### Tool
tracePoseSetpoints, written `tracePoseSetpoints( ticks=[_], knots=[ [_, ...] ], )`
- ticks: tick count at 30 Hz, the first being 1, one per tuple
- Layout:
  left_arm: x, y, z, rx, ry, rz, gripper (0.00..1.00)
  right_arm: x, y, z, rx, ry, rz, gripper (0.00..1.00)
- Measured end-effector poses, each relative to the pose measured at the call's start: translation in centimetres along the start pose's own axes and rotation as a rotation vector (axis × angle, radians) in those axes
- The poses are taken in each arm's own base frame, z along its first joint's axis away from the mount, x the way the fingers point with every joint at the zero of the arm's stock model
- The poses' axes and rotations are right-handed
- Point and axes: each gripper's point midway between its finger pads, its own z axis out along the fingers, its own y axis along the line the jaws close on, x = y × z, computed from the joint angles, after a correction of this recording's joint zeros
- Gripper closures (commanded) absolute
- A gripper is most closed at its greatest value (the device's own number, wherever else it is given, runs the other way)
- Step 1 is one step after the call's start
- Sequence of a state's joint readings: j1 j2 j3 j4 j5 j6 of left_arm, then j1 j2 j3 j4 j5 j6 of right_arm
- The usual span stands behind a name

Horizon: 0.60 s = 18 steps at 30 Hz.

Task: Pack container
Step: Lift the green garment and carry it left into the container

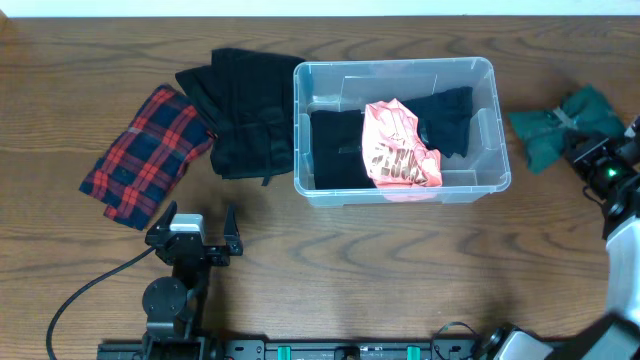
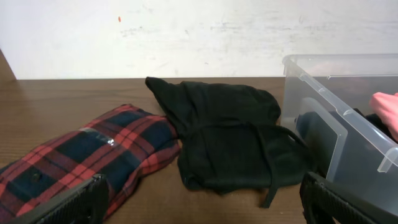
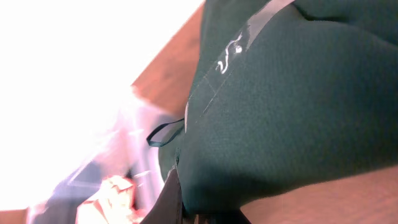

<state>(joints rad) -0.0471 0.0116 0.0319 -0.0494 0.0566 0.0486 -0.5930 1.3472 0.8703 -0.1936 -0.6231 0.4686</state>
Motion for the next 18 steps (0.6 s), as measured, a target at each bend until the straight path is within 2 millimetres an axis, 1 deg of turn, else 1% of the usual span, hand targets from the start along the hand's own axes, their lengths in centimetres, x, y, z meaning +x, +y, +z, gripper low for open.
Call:
tracePoseSetpoints(
  ticks=[3,5,6,8,9,11,13,15,18],
  knots=[
    [0.0,0.0,0.0,0.0,0.0,0.0,0.02,0.2,4.2,-1.6,-0.075,-0.026,-0.101,0.99],
    [0.0,0.0,0.0,0.0,0.0,0.0,0.02,0.8,7.7,-2.8,-0.139,-0.045,-0.192,0.99],
    [0.0,0.0,0.0,0.0,0.0,0.0,0.02,1.2,8.9,-3.2,-0.167,-0.047,-0.225,0.99],
    [0.0,0.0,0.0,0.0,0.0,0.0,0.02,2.5,12.2,-4.4,-0.24,-0.05,-0.322,0.99],
    [0.0,0.0,0.0,0.0,0.0,0.0,0.02,3.5,13.9,-4.9,-0.284,-0.044,-0.376,0.99],
    [0.0,0.0,0.0,0.0,0.0,0.0,0.02,5.2,16.0,-5.6,-0.338,-0.022,-0.451,0.99],
    [0.0,0.0,0.0,0.0,0.0,0.0,0.02,7.6,17.4,-5.8,-0.379,0.032,-0.509,0.99],
    [0.0,0.0,0.0,0.0,0.0,0.0,0.02,9.5,17.7,-5.6,-0.388,0.09,-0.541,0.99],
    [0.0,0.0,0.0,0.0,0.0,0.0,0.02,12.6,17.2,-4.8,-0.368,0.198,-0.582,0.99]
  ],
)
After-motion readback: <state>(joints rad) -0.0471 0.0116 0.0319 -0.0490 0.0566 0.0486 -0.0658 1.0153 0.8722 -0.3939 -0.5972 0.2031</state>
